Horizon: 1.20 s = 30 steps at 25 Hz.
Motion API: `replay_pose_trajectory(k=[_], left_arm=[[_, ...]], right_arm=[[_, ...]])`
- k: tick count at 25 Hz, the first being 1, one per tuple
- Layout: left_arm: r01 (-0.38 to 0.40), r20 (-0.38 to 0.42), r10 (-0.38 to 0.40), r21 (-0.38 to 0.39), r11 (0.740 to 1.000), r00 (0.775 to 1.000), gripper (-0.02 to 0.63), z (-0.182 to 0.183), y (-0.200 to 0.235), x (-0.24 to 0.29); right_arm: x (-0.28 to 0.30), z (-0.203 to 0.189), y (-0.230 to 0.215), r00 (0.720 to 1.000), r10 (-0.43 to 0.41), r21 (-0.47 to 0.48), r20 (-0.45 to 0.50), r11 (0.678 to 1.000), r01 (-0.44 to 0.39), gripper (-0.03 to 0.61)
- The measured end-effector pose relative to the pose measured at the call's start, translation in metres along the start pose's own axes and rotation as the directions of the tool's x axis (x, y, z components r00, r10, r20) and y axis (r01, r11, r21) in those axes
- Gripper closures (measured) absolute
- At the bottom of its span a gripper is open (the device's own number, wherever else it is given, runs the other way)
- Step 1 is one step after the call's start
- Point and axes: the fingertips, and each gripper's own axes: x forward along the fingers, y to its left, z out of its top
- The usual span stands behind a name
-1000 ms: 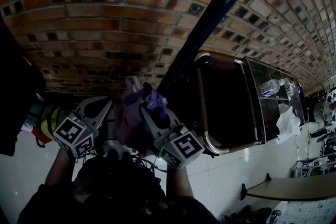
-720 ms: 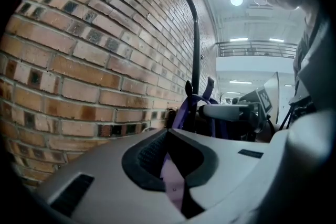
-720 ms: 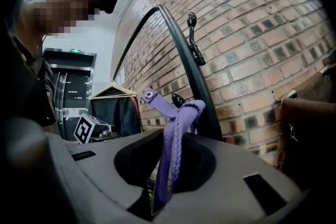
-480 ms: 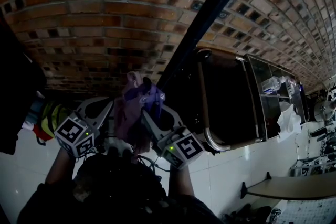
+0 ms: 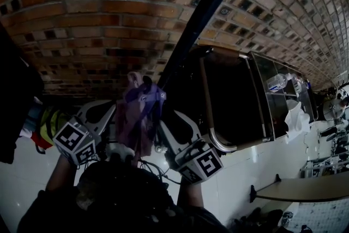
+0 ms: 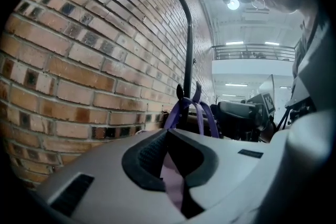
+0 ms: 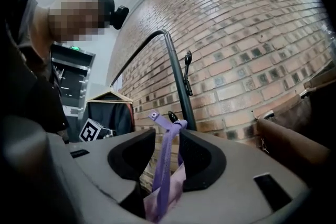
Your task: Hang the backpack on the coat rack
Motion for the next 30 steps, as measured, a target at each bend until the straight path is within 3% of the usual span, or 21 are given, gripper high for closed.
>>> replay_pose_trajectory(k=[4,7,14,18,25,30], left_arm=[[0.016,0.006,-0.016,0.004,1.0,1.0,0.6,0.004,-0.006,0.003],[0.027,0.002,-0.027,-0.006,1.0,1.0,0.6,0.004,-0.009,0.004],[0.087,0.005,-0.087,-0.018,0.996,0.996,0.6,0.004,-0.013,-0.001],[0.135,-0.035,-0.136,-0.023,0.991,0.99,0.6,-0.004,-0.021,-0.008],[0.075,-0.012,-0.076,-0.014,0.997,0.997,0.6,-0.014,-0.042,-0.04],[0.034,0.0,-0.034,0.001,0.999,0.999,0.6,-0.025,-0.098,-0.073]], right_arm=[[-0.002,0.012,0.006,0.999,0.004,-0.015,0.04,1.0,-0.004,0.49],[0.0,0.018,0.006,0.997,-0.004,0.028,0.075,1.0,0.002,0.556],[0.011,0.021,0.026,0.993,-0.014,0.027,0.119,1.0,0.011,0.558],[0.014,0.015,0.042,0.995,-0.023,-0.007,0.099,1.0,0.024,0.56],[-0.008,0.005,0.07,0.997,0.017,-0.029,0.08,0.999,-0.015,0.56],[-0.065,0.0,0.104,0.996,0.06,-0.035,0.064,0.998,-0.058,0.56]])
